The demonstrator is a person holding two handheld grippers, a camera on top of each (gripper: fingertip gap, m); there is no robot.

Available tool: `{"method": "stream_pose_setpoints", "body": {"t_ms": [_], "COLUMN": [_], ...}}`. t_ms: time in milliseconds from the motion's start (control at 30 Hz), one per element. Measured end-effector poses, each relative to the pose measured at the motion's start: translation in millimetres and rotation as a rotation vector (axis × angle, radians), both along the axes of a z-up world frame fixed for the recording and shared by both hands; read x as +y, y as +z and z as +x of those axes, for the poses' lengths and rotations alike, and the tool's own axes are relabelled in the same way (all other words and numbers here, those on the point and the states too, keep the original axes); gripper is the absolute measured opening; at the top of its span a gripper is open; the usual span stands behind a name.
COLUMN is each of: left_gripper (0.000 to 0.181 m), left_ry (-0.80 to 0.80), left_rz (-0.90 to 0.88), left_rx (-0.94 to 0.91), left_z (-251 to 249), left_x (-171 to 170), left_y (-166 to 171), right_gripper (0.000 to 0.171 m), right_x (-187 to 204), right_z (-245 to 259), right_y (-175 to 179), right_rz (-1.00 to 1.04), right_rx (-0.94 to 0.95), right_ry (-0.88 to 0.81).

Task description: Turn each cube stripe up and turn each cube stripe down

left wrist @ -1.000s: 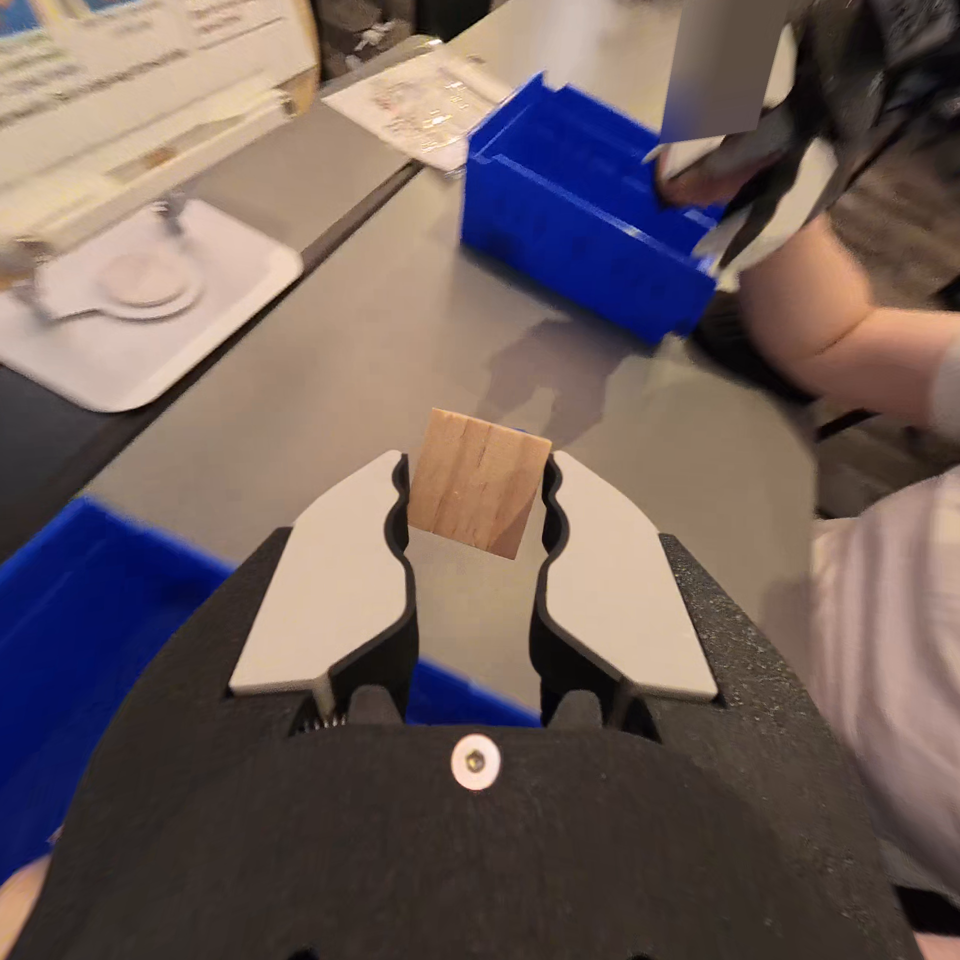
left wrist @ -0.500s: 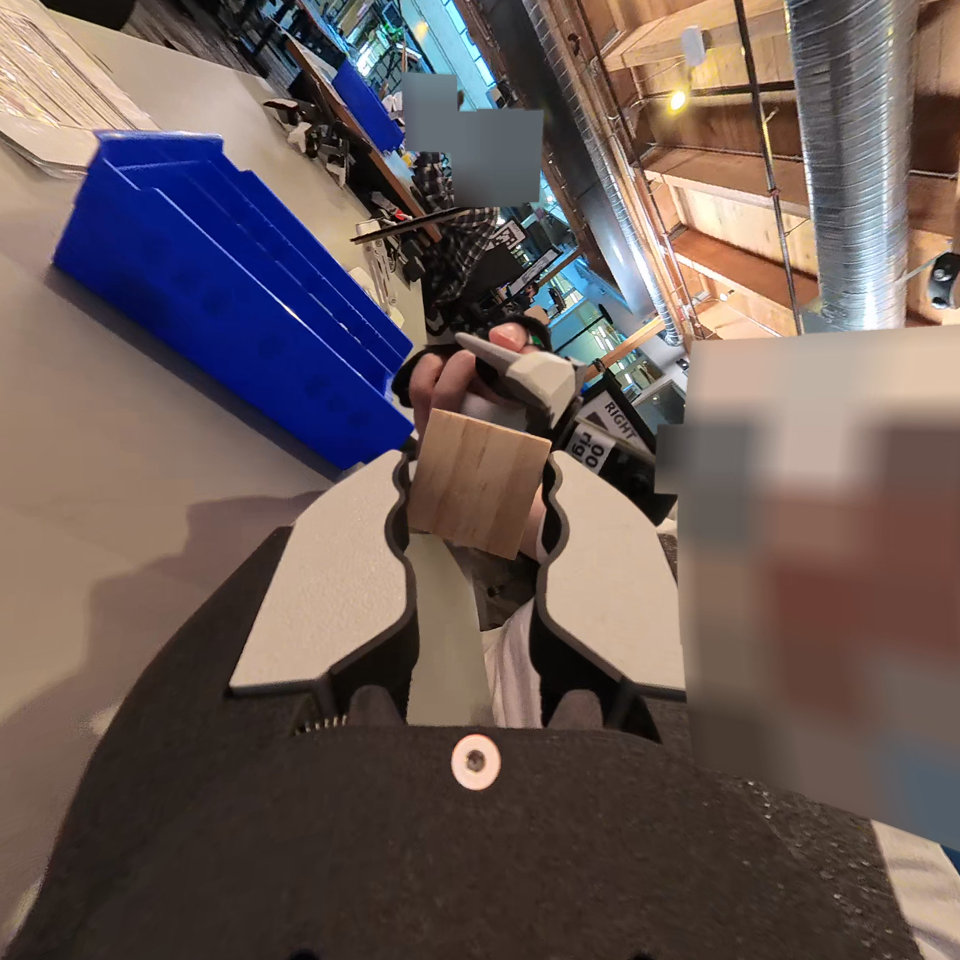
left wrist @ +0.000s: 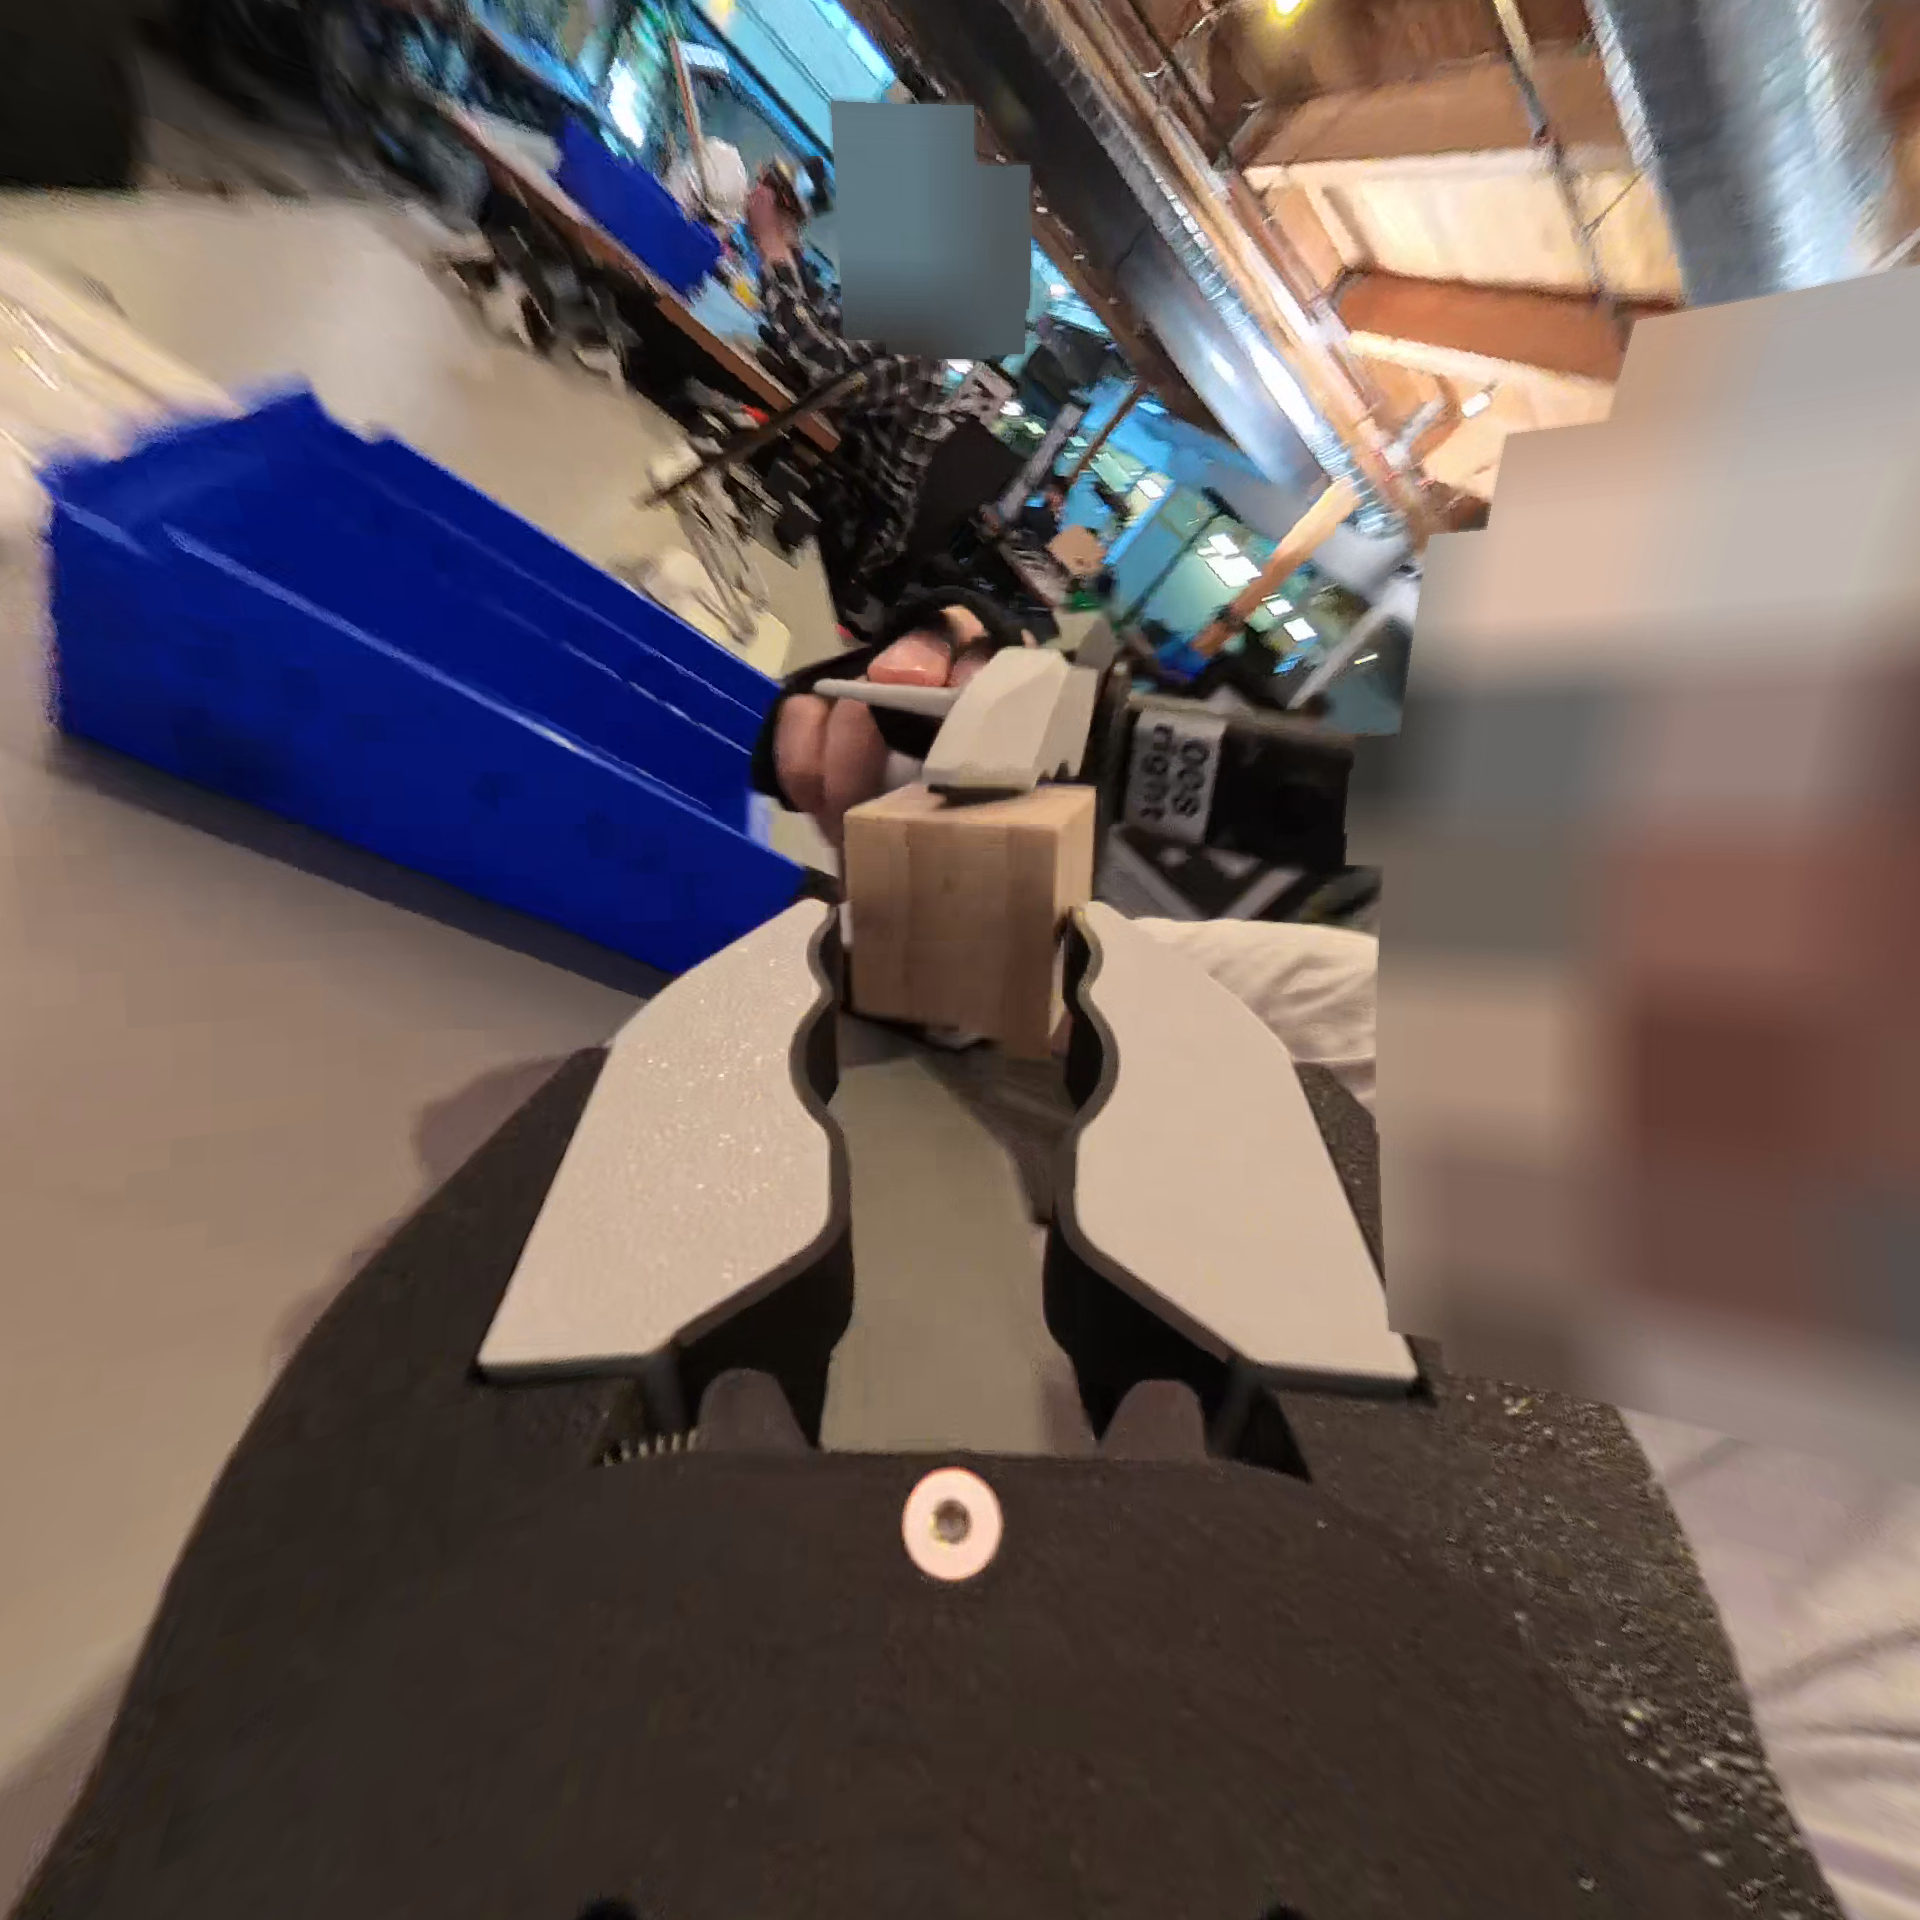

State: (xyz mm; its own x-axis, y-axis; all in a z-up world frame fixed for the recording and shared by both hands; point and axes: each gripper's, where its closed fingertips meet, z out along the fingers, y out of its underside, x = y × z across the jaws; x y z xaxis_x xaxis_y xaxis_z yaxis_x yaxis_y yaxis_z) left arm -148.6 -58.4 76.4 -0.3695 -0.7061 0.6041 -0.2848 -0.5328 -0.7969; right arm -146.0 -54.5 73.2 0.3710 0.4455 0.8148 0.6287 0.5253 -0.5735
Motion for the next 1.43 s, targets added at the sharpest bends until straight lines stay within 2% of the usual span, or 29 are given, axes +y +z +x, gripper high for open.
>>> {"method": "stream_pose_setpoints", "body": {"t_ms": [33,167,233,300,400,500,667,1000,1133,1233,1333,1400,1433], "left_gripper": [0.038,0.039,0.042,0.04,0.039,0.041,0.043,0.046,0.057,0.057,0.054,0.041,0.041], "left_ry": [0.043,0.177,0.175,0.206,0.265,0.246,0.242,0.207,0.252,0.368,0.68,0.824,0.879], "left_rz": [0.097,0.459,0.559,0.631,0.65,0.627,0.661,0.695,0.66,0.689,0.903,0.925,0.902], "left_rx": [-0.017,-0.051,-0.11,-0.176,-0.211,-0.146,-0.081,-0.031,0.007,0.055,0.3,0.475,0.58], "left_z": [-3.7,-24.8,-35.7,-41.2,-40.0,-36.9,-32.6,-29.8,-38.7,-67.0,-132.4,-185.4,-210.8], "left_x": [2.4,5.1,-4.7,-9.1,-5.4,-2.8,-0.8,0.8,18.3,41.4,99.8,122.4,129.0], "left_y": [5.0,22.3,30.4,35.7,41.2,32.4,19.0,4.1,2.0,13.4,7.4,-3.0,-10.2], "right_gripper": [0.046,0.046,0.046,0.046,0.046,0.047,0.047,0.046,0.058,0.058,0.056,0.054,0.053], "right_x": [-2.7,0.8,11.9,28.4,34.6,26.4,44.2,61.6,67.7,70.7,72.5,67.5,63.9], "right_z": [10.8,110.3,174.6,243.7,326.3,341.2,340.7,343.9,347.3,338.7,315.1,292.4,280.3], "right_y": [8.3,19.7,4.4,-36.9,-116.9,-172.4,-209.1,-221.4,-215.3,-187.1,-145.7,-119.6,-107.5], "right_rz": [-0.032,-0.362,-0.595,-0.821,-1.099,-1.286,-1.301,-1.248,-1.148,-1.017,-0.848,-0.769,-0.731], "right_rx": [-0.015,-0.041,0.013,-0.05,-0.336,-0.545,-0.676,-0.721,-0.716,-0.661,-0.48,-0.337,-0.287], "right_ry": [0.0,-0.119,-0.199,-0.367,-0.618,-0.607,-0.563,-0.49,-0.527,-0.562,-0.55,-0.504,-0.474]}}
